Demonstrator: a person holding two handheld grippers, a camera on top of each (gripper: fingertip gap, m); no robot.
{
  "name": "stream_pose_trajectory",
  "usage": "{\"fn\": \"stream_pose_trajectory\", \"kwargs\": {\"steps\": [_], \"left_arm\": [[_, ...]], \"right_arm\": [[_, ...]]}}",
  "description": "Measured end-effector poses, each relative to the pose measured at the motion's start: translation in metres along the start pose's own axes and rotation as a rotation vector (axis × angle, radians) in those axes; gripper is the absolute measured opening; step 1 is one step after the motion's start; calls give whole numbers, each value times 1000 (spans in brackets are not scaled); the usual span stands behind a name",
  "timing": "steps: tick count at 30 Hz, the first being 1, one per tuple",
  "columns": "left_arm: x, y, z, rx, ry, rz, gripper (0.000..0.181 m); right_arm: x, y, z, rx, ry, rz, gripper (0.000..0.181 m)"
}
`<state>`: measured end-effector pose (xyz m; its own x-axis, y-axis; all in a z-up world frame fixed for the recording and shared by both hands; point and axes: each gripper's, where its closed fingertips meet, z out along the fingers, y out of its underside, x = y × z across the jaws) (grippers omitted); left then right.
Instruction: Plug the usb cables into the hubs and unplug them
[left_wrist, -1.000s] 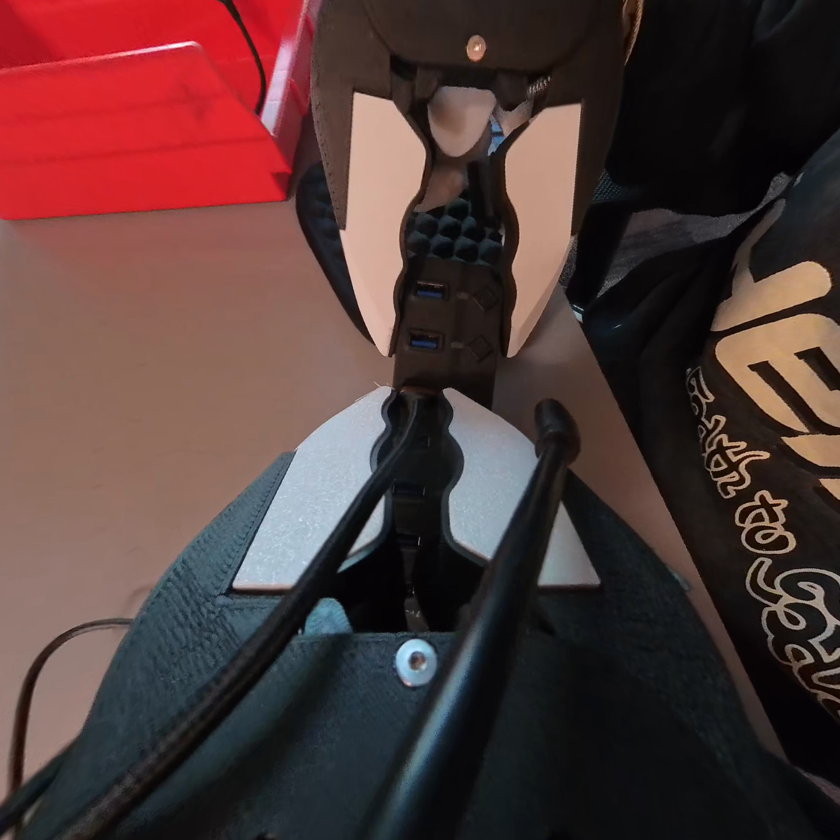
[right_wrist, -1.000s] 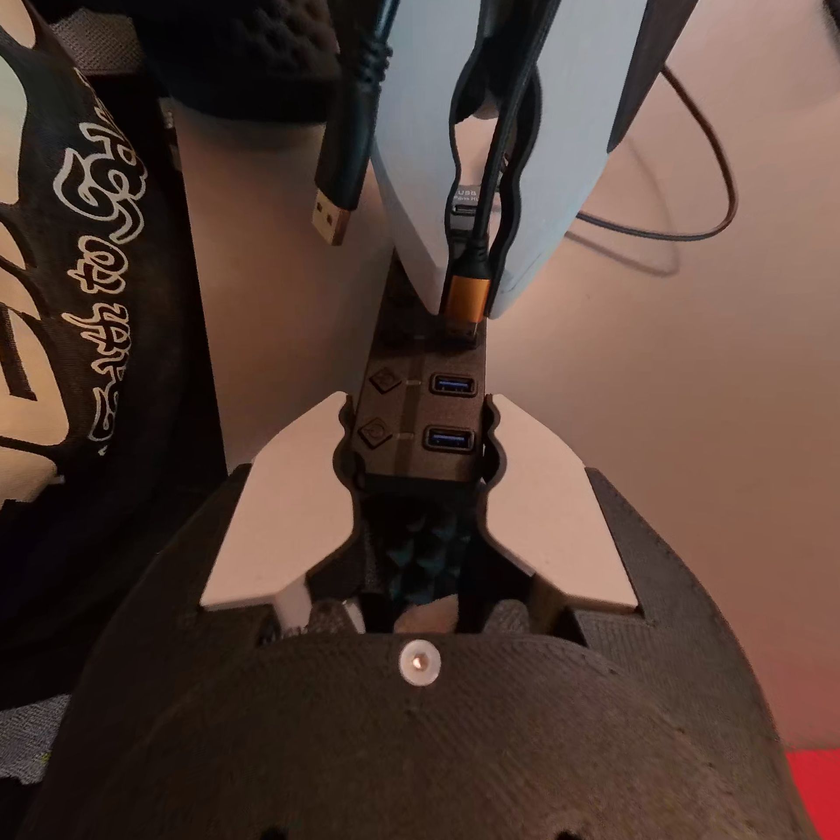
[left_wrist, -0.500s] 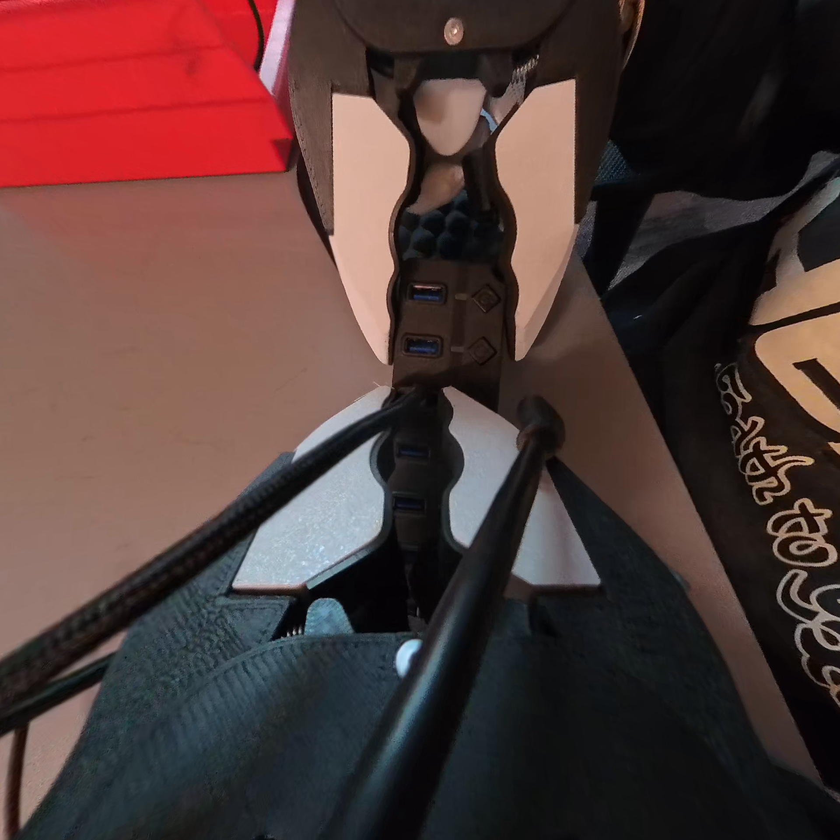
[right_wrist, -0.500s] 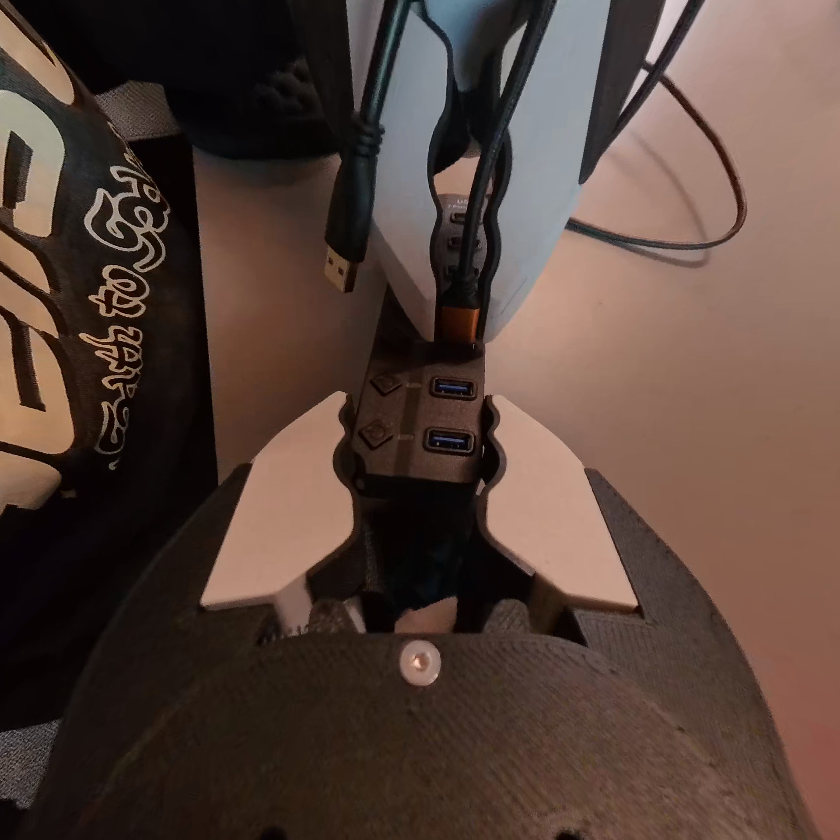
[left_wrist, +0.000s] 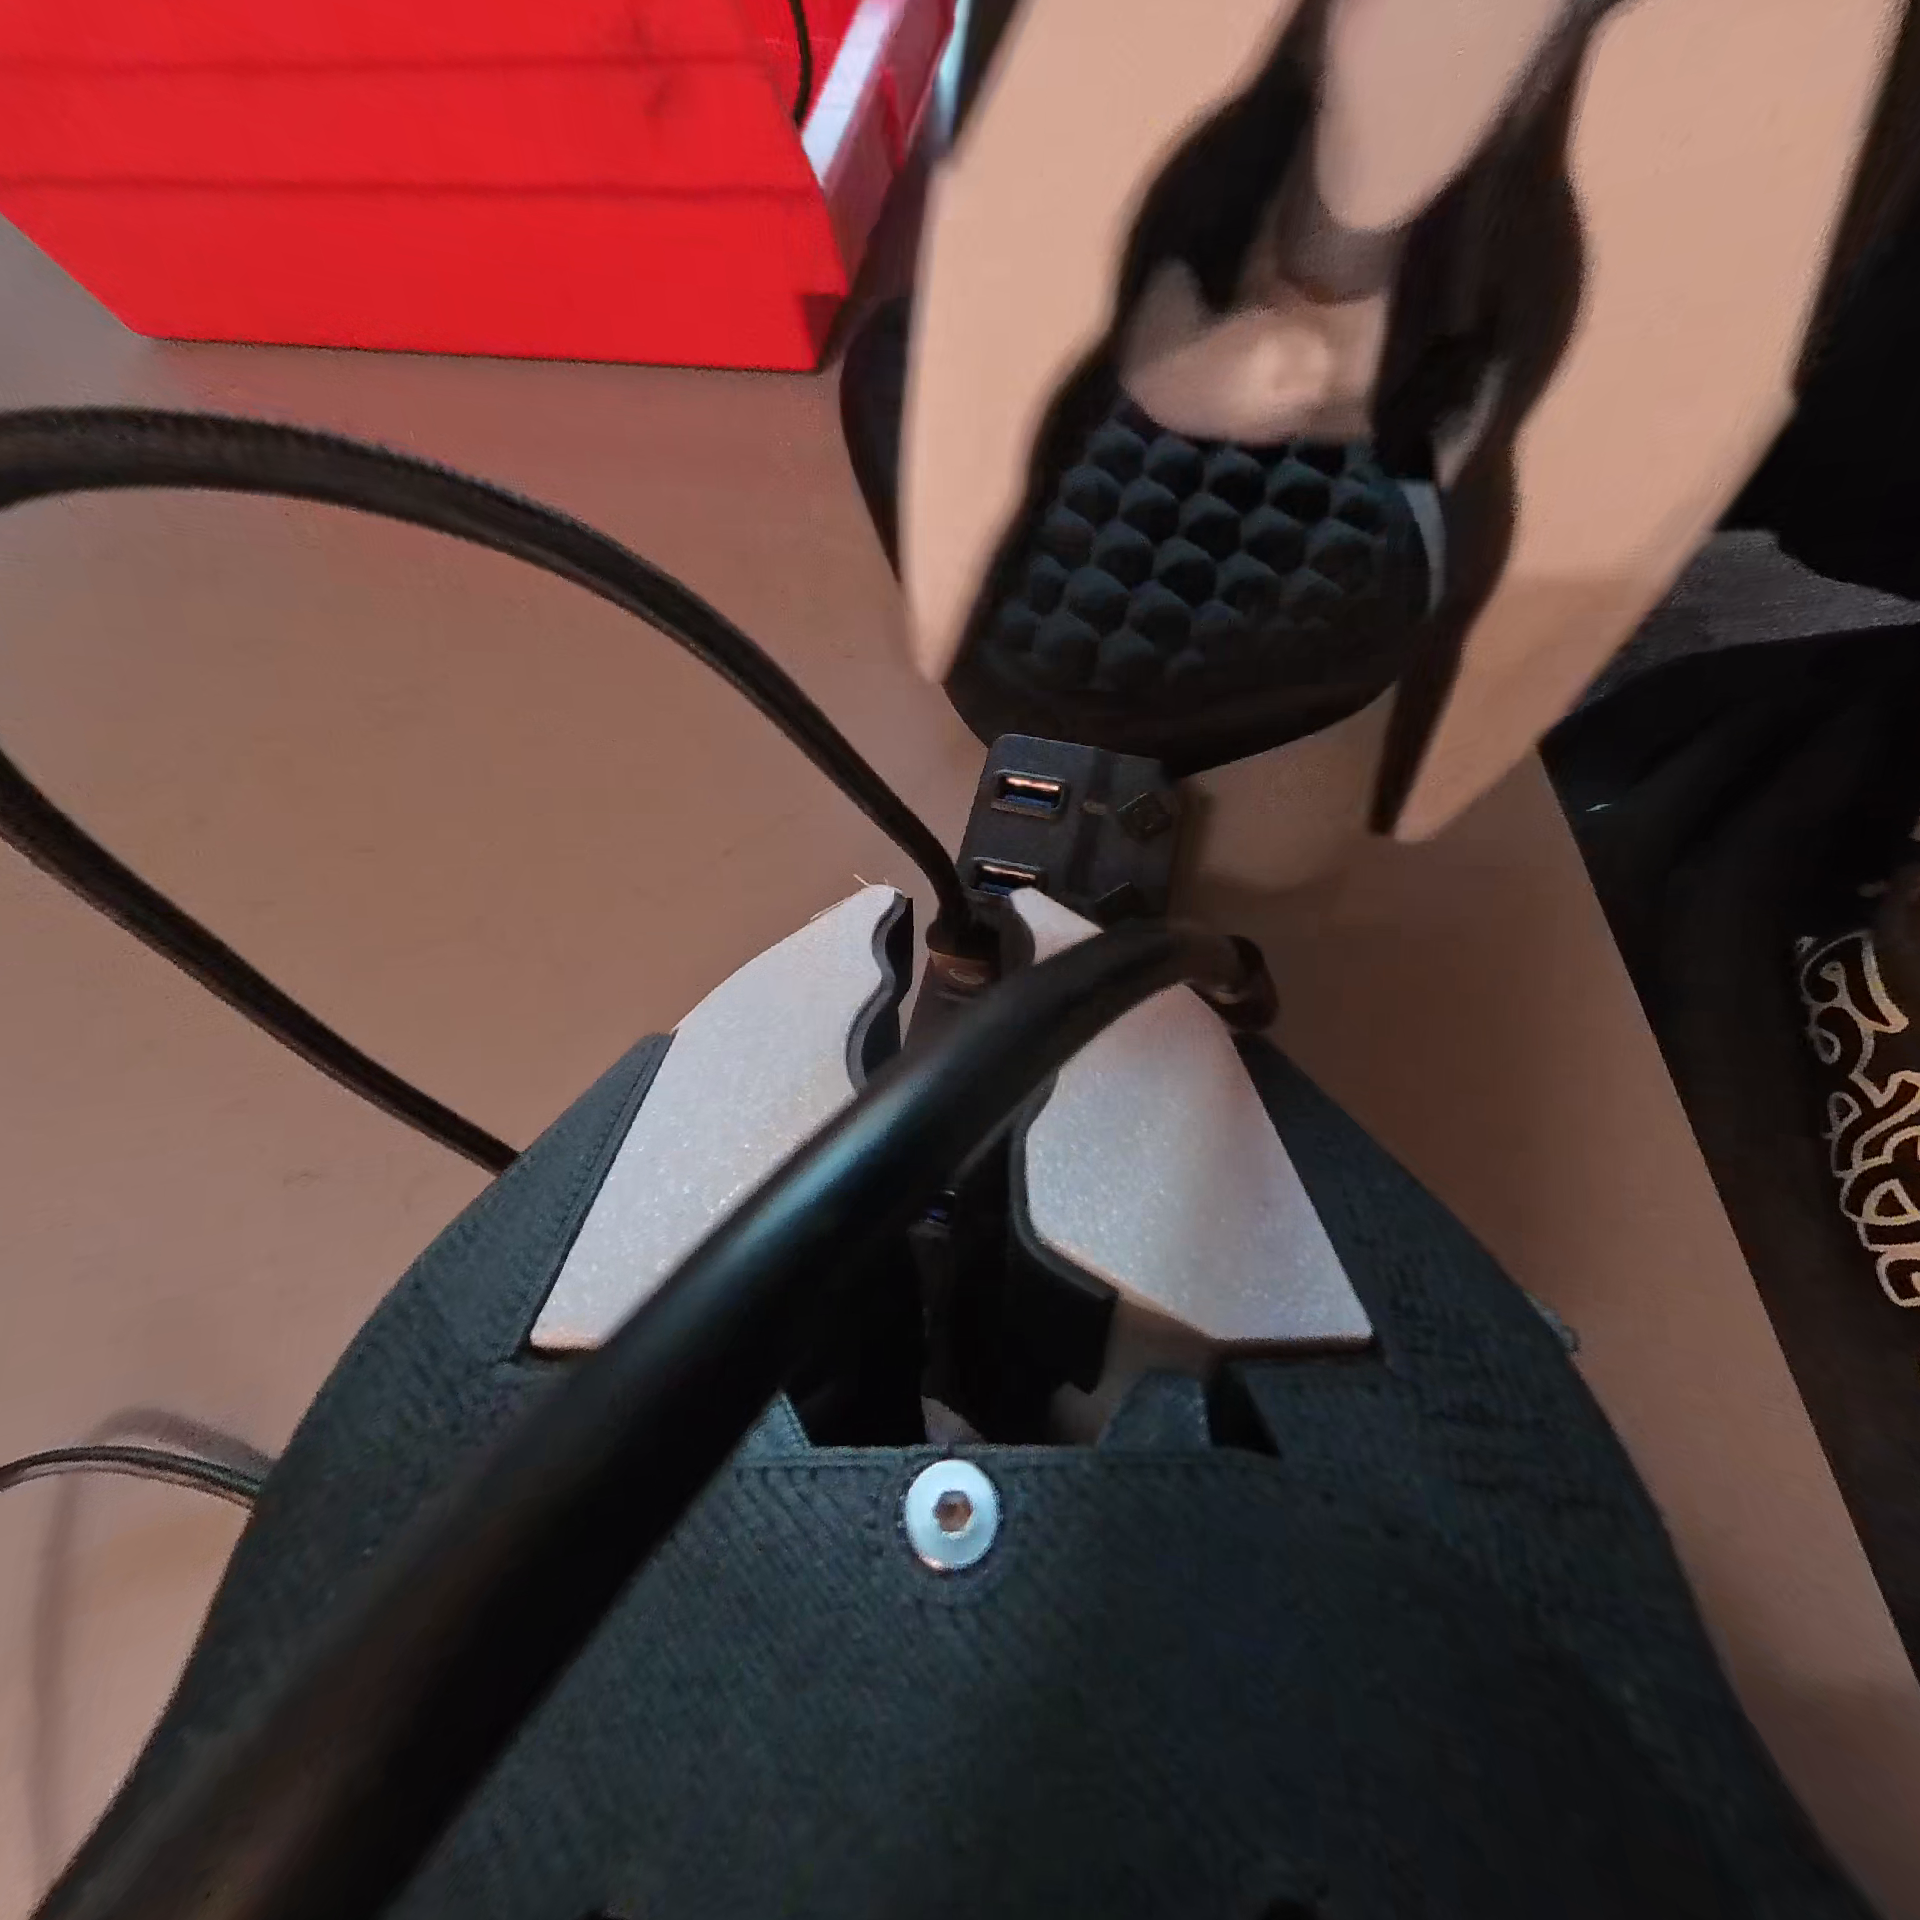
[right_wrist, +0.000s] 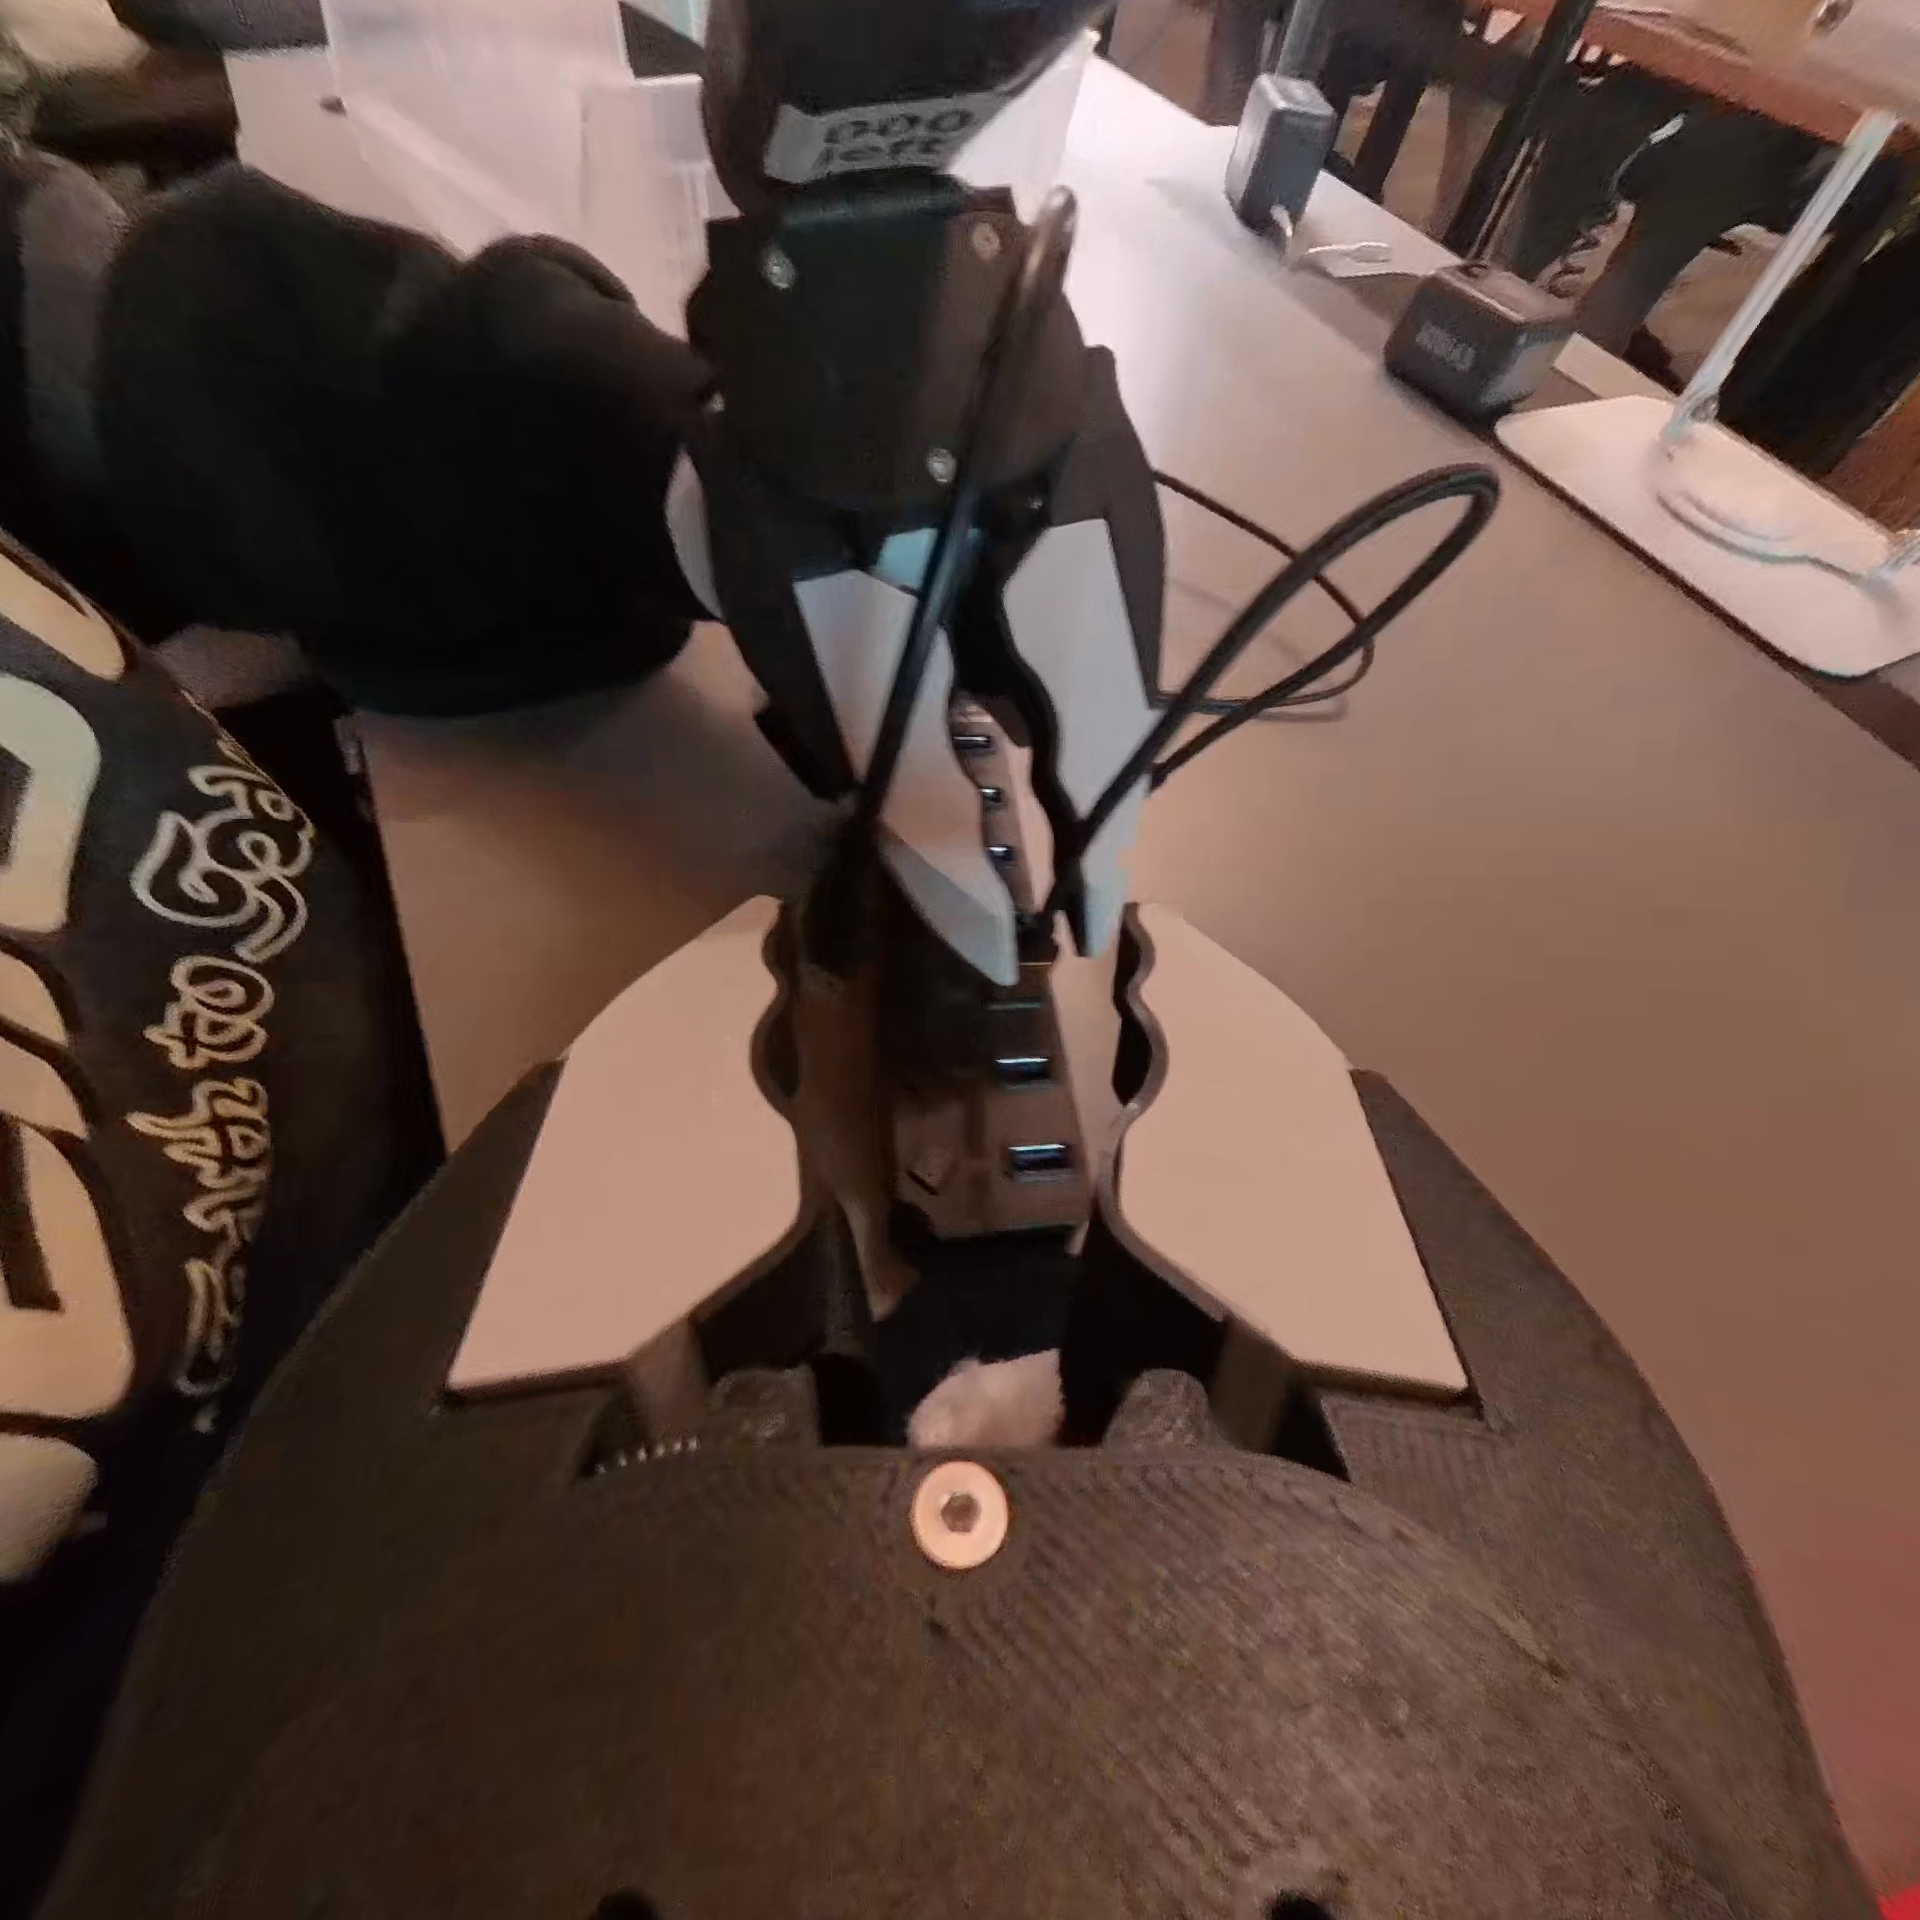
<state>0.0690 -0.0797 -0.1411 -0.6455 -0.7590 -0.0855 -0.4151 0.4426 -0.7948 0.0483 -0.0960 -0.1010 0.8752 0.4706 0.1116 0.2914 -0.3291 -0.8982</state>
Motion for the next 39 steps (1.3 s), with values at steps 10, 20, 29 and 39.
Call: {"fn": "stream_pose_trajectory", "kwargs": {"steps": [10,20,29,39], "left_arm": [[-3,-9,-6,58,-16,-54,15],[27,-38,-44,310,171,118,34],[66,-85,-97,834,373,225,31],[69,-96,-109,907,331,264,21]], "right_arm": [[-20,12,27,-16,185,144,33],[-23,-39,-5,305,-122,131,16],[-52,-62,-18,436,-633,330,15],[-61,-86,-34,614,-1040,660,10]]}}
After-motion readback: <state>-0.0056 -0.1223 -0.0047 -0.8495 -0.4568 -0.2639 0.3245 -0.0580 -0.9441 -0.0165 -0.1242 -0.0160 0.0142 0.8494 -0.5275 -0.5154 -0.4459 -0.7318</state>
